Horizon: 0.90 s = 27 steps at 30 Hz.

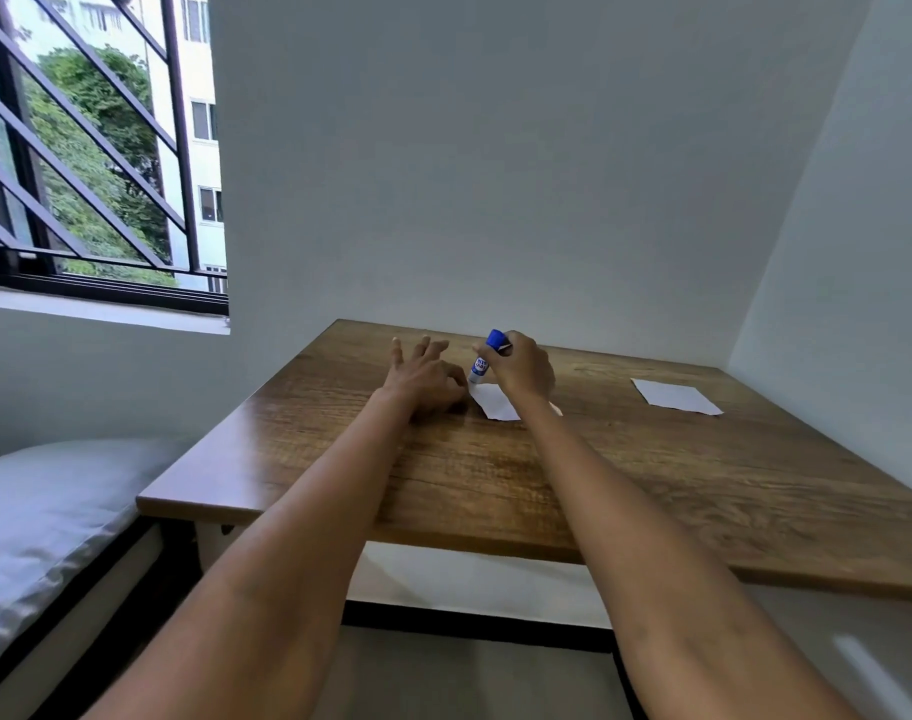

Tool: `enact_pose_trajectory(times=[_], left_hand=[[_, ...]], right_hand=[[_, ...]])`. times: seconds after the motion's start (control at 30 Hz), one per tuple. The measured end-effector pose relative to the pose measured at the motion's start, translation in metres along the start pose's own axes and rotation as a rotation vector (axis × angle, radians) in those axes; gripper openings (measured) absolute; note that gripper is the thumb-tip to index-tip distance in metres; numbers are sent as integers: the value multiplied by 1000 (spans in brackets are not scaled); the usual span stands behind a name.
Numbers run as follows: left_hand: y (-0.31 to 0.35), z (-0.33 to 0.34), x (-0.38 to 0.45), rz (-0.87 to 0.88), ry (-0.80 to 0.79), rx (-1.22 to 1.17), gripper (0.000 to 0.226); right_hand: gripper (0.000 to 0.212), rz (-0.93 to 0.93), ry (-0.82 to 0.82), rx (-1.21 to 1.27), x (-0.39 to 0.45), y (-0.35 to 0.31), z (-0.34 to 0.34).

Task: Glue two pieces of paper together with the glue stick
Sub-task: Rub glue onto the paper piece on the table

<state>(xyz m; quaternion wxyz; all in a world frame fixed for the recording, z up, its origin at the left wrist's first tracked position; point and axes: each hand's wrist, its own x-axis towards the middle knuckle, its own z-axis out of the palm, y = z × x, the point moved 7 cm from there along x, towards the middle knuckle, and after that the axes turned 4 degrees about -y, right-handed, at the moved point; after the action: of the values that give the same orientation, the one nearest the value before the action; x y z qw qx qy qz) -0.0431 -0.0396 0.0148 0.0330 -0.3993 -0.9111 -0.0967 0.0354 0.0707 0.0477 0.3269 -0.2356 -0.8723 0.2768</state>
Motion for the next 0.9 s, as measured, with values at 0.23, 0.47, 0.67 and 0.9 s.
enact_pose_trajectory(times=[0.23, 0.47, 0.67, 0.9], left_hand=[[0, 0, 5, -40, 4, 70, 48], [5, -3, -4, -83, -77, 80, 52], [10, -8, -17, -176, -200, 101, 53], [19, -6, -21, -168, -140, 189, 55]], right_hand=[[43, -12, -7, -46, -3, 2, -8], [43, -27, -33, -34, -14, 4, -19], [41, -28, -40, -18, -28, 6, -29], [41, -38, -25, -10, -42, 5, -38]])
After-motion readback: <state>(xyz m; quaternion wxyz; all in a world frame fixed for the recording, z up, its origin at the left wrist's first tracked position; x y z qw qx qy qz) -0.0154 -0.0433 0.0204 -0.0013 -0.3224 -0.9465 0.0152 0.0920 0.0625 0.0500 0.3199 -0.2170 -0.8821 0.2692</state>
